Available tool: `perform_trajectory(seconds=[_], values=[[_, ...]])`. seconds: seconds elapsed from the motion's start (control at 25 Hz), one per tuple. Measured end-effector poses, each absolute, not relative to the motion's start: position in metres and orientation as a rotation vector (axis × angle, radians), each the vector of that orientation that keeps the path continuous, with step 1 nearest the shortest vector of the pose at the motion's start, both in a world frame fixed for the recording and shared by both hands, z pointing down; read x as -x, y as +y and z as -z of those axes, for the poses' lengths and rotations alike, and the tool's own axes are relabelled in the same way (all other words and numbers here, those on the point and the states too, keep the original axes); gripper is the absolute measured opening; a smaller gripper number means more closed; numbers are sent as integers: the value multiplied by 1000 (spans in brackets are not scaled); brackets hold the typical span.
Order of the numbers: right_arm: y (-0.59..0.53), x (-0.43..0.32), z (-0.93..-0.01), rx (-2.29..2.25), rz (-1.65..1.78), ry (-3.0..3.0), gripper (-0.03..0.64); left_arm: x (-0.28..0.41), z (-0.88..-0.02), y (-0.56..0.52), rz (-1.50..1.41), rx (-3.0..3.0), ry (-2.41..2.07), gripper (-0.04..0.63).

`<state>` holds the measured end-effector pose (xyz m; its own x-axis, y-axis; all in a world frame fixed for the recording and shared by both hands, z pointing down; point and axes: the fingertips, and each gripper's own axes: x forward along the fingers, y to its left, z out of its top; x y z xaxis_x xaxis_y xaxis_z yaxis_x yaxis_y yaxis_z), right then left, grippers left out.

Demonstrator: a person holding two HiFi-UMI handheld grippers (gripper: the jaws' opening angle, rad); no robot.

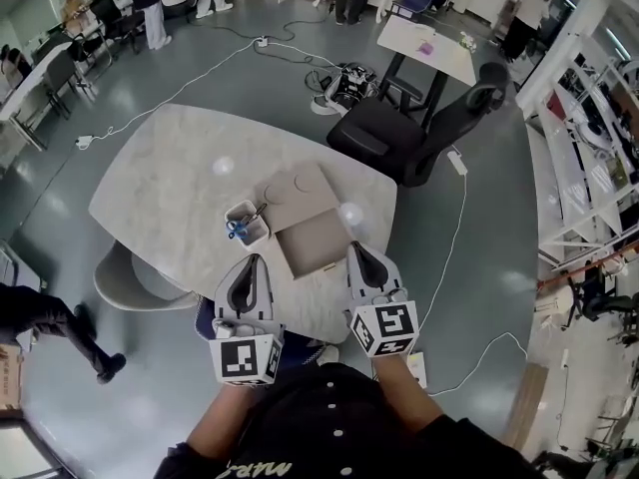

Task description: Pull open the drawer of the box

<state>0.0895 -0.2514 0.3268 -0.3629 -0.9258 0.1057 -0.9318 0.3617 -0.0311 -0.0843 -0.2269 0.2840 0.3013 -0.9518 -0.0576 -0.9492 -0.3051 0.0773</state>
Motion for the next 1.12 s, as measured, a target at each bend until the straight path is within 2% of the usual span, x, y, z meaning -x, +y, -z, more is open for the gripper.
perform_trajectory(seconds=[1.12], values=[[-240, -68, -318, -1653, -79, -2599, -4, 102, -274, -217, 168, -2470, -1917, 15]])
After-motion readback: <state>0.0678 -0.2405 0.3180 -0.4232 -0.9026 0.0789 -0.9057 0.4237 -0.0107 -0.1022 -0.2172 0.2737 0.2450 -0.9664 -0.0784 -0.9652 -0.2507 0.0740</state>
